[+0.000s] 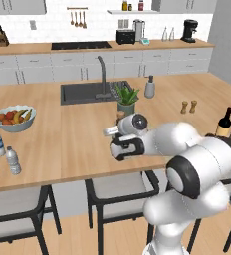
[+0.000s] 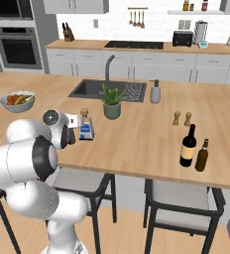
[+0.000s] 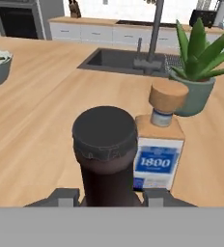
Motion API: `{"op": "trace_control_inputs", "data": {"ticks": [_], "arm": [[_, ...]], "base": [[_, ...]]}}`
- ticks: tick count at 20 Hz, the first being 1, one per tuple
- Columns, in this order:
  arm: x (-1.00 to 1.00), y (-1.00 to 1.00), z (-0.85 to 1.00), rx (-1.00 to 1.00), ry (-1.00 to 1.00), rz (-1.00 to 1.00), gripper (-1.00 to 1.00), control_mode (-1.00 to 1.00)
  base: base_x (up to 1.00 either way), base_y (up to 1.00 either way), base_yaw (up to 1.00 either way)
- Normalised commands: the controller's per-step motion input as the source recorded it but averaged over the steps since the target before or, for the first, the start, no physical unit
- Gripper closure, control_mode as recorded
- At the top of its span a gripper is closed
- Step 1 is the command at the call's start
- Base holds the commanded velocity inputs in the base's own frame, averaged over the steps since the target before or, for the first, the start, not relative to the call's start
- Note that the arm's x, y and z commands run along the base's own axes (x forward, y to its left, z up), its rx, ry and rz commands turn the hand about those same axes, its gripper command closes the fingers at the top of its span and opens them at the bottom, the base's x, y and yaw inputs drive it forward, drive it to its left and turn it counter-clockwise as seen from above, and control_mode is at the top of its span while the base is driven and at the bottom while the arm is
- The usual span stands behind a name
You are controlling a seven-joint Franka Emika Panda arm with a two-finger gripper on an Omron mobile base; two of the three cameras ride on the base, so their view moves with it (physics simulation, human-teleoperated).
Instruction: Move the plastic bottles in the middle to the plastics group, and the glass bottles in the middle to the glass group.
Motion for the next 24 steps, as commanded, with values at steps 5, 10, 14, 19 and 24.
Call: {"op": "trace_control_inputs", "data": {"ticks": [5, 10, 14, 19, 24], "arm": [[-0.32, -0.62, 0.40, 0.00, 0.00, -0.34, 1.00, -1.00], [-0.19, -0.75, 0.18, 0.00, 0.00, -0.42, 1.00, -1.00], [-0.01, -0.88, 0.01, 0.00, 0.00, -0.40, 1.00, -1.00], [0.00, -0.95, 0.00, 0.00, 0.00, -0.33, 1.00, -1.00], [0.05, -0.98, -0.06, 0.00, 0.00, -0.23, 1.00, -1.00]], "base": [[0.00, 0.00, 0.00], [0.00, 0.00, 0.00], [0.00, 0.00, 0.00], [0.00, 0.00, 0.00], [0.00, 0.00, 0.00]]}}
